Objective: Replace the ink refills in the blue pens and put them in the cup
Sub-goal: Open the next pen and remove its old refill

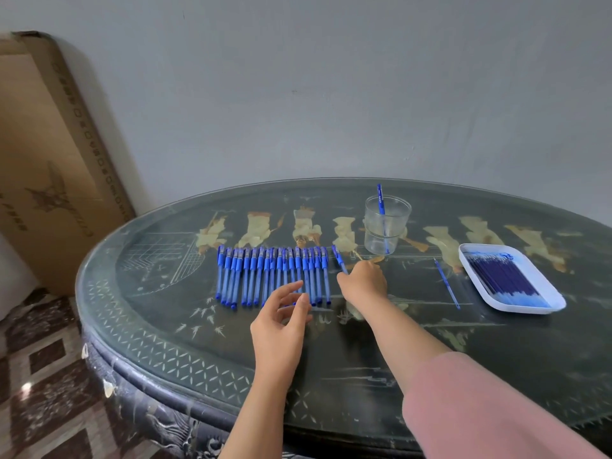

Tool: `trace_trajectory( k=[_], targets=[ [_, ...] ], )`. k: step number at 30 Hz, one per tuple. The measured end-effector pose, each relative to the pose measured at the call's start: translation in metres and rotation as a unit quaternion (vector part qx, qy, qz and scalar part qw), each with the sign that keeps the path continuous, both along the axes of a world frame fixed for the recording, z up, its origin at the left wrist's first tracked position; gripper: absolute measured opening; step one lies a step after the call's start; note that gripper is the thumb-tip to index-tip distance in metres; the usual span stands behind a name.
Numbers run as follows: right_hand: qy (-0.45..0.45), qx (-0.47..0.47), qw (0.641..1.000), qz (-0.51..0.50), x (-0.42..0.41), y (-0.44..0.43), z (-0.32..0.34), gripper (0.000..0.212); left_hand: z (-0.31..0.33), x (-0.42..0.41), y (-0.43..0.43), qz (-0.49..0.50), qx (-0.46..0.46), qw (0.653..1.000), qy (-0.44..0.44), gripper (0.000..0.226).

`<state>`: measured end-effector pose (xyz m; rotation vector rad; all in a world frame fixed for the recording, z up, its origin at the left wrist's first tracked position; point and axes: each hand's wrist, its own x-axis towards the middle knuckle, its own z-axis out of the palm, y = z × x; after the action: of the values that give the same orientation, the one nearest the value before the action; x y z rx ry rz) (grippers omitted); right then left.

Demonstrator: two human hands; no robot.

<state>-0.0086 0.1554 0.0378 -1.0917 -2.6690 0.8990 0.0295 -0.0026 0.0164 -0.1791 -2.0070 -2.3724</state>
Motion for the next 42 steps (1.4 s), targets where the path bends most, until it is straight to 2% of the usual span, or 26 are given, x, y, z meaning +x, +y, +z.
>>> trace_trajectory(
  k=[5,7,9,12,15,18,22,25,26,32,36,39,41,42],
  targets=[
    [0.037,-0.013,0.999,-0.031,0.014,0.012,0.002,0.027,-0.001,-0.001,0.000,0.001,-0.013,1.000,0.001,0.017],
    [0.056,0.010,0.998,-0.022,0.027,0.017,-0.003,0.029,-0.001,-0.001,0.000,-0.003,-0.041,0.999,0.007,0.019],
    [0.077,0.055,0.995,0.011,0.047,0.021,-0.009,0.029,-0.002,-0.001,-0.001,-0.011,-0.088,0.996,0.023,0.025],
    [0.129,0.107,0.981,0.099,0.082,0.029,-0.019,0.023,-0.003,-0.001,-0.001,-0.032,-0.174,0.980,0.092,0.043],
    [0.165,0.169,0.956,0.172,0.111,0.035,-0.028,0.018,-0.004,0.000,0.002,-0.073,-0.215,0.962,0.149,0.056],
    [0.196,0.209,0.937,0.201,0.127,0.041,-0.037,0.016,-0.006,0.002,0.005,-0.097,-0.251,0.948,0.172,0.040],
    [0.185,0.198,0.940,0.210,0.137,0.040,-0.035,0.009,-0.006,0.004,0.007,-0.136,-0.297,0.934,0.147,0.021],
    [0.189,0.207,0.929,0.240,0.139,0.025,-0.034,0.035,-0.007,0.004,0.007,-0.167,-0.327,0.916,0.159,0.022],
    [0.198,0.204,0.925,0.250,0.138,0.021,-0.035,0.037,-0.007,0.004,0.007,-0.174,-0.334,0.912,0.161,0.023],
    [0.231,0.237,0.901,0.281,0.133,0.021,-0.042,0.032,-0.005,0.005,0.008,-0.184,-0.371,0.895,0.166,0.015],
    [0.232,0.295,0.880,0.290,0.133,0.022,-0.043,0.004,-0.006,0.004,0.010,-0.173,-0.405,0.878,0.187,0.017],
    [0.236,0.324,0.868,0.293,0.134,0.020,-0.041,0.003,-0.006,0.004,0.012,-0.178,-0.415,0.869,0.202,0.021],
    [0.238,0.336,0.865,0.286,0.135,0.021,-0.042,0.005,-0.004,0.004,0.010,-0.179,-0.408,0.876,0.185,0.022],
    [0.241,0.330,0.873,0.268,0.135,0.023,-0.042,0.007,-0.003,0.003,0.008,-0.170,-0.391,0.890,0.163,0.025]
  ],
)
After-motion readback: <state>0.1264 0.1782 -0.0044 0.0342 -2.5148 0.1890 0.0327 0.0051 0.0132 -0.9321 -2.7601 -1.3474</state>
